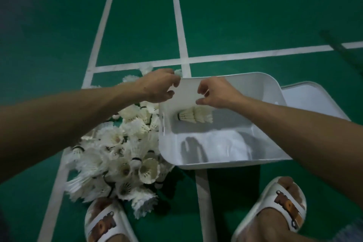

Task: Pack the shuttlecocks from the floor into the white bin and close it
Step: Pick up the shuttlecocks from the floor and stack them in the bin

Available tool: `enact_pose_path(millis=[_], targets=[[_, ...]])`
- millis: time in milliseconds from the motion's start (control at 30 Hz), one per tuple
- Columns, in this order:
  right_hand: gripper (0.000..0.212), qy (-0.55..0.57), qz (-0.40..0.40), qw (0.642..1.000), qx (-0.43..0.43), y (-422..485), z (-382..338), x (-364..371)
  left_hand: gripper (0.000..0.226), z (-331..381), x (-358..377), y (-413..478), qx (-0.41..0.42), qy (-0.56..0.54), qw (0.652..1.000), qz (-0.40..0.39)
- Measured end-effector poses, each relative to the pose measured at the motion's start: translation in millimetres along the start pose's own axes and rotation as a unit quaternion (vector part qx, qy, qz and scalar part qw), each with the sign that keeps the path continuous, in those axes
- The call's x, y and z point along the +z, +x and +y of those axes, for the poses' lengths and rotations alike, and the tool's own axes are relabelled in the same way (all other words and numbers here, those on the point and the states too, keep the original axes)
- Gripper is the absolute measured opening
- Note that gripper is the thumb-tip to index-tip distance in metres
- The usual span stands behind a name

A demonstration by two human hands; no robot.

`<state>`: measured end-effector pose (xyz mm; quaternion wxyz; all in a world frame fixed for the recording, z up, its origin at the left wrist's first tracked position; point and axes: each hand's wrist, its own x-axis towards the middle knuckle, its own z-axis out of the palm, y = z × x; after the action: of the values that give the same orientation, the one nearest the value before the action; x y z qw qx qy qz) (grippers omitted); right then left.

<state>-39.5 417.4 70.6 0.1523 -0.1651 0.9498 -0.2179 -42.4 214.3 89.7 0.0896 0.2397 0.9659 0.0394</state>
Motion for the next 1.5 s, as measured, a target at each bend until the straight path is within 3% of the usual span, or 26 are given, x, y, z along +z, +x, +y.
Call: enact_pose_path(millis=[133,233,433,567,667,833,900,1033,1167,1333,1400,1500], targets=[[0.031,0.007,0.020,0.998,-0.059,1,-69,-9,0.015,-33,-15,-50,-0.061,-0.028,0.997,0.031],[0.029,0.006,0.014,0.994,-0.105,-3,-120,2,0.024,-53,-6,-85,-0.117,-0.040,0.992,-0.023],[0.039,-0.050,-0.065,0.985,-0.154,-6,-182,60,0.043,-88,35,-130,-0.148,-0.069,0.981,-0.107],[0.052,-0.143,-0.139,0.966,-0.167,-4,-190,98,0.052,-101,66,-148,-0.152,-0.112,0.972,-0.139],[0.062,-0.140,-0.140,0.970,-0.140,2,-181,121,0.065,-110,83,-158,-0.150,-0.136,0.965,-0.168],[0.086,-0.102,-0.129,0.983,-0.084,12,-163,133,0.075,-118,89,-164,-0.151,-0.189,0.963,-0.116],[0.090,-0.084,-0.144,0.983,-0.082,16,-161,134,0.075,-117,93,-162,-0.158,-0.210,0.956,-0.132],[0.077,-0.084,-0.131,0.985,-0.071,18,-164,137,0.073,-114,102,-154,-0.147,-0.239,0.947,-0.159],[0.064,-0.074,-0.133,0.987,-0.060,18,-162,138,0.050,-116,102,-151,-0.147,-0.229,0.952,-0.141],[0.054,-0.041,-0.100,0.993,-0.053,15,-161,131,0.058,-119,80,-171,-0.132,-0.355,0.907,-0.184],[0.053,-0.035,-0.100,0.993,-0.053,13,-162,130,0.060,-121,77,-178,-0.101,-0.297,0.926,-0.211],[0.050,-0.035,-0.103,0.992,-0.056,11,-164,131,0.049,-120,82,-179,-0.066,-0.177,0.965,-0.182]])
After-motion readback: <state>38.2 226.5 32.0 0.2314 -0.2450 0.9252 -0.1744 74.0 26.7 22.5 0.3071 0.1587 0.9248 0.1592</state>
